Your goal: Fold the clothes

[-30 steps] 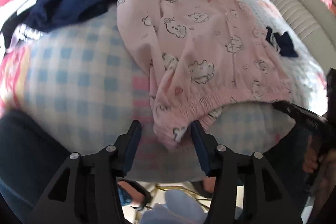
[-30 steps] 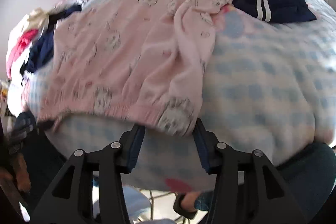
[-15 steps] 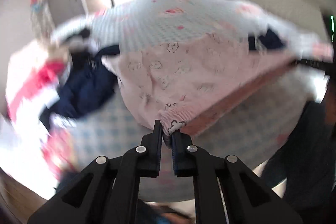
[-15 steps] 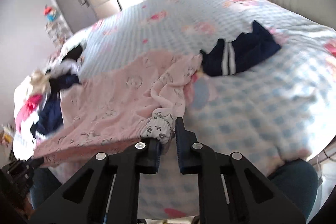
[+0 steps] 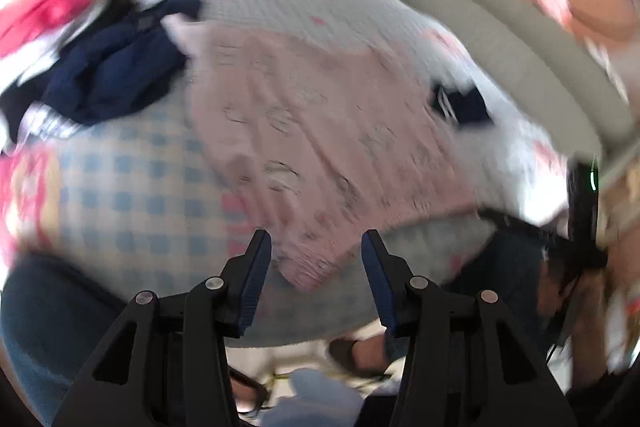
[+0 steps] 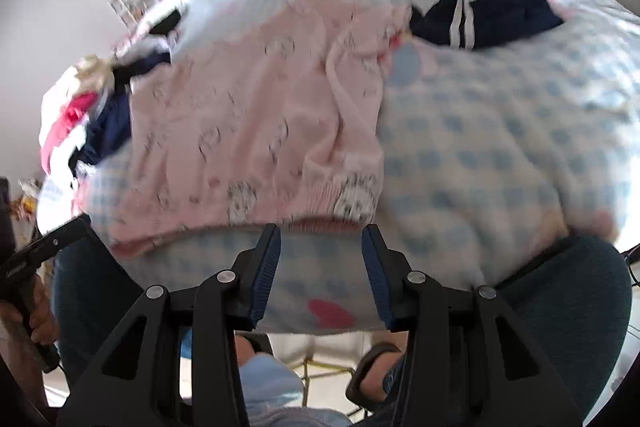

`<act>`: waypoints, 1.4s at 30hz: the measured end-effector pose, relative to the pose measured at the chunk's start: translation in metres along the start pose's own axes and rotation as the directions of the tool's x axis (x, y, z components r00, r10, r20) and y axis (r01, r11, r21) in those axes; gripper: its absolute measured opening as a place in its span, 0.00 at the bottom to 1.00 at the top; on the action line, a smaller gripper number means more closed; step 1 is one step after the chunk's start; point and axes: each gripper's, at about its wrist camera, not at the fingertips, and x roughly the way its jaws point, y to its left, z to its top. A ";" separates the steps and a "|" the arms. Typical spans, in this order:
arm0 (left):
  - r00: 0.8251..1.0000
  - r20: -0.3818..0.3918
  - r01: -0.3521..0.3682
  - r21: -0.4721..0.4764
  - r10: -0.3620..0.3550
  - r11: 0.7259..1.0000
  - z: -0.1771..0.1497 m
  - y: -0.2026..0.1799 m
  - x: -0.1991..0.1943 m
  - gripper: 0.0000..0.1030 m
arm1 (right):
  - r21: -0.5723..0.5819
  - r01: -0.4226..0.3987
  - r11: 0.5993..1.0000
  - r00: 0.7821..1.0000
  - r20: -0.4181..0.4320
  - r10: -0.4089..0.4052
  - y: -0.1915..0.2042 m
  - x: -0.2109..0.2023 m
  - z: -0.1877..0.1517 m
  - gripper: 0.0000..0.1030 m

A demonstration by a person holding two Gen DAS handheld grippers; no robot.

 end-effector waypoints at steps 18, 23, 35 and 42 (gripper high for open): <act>0.984 -0.174 -0.077 -0.154 0.050 0.985 -0.027 0.015 0.045 0.30 | 0.030 0.212 0.977 0.977 -0.041 -0.211 -0.033 0.040 0.020 0.40; 0.990 -0.050 0.108 -0.329 -0.131 0.938 -0.022 0.037 0.032 0.43 | 0.102 0.100 0.990 0.995 0.008 -0.102 -0.043 0.026 0.031 0.44; 0.985 -0.094 0.117 -0.248 -0.144 0.962 -0.020 0.013 0.060 0.14 | 0.081 0.013 0.997 0.999 -0.044 -0.009 -0.012 0.066 0.032 0.20; 0.989 0.092 0.121 -0.093 -0.112 0.988 0.022 -0.003 -0.005 0.11 | 0.095 -0.102 0.990 0.989 0.118 0.090 -0.006 0.004 0.049 0.10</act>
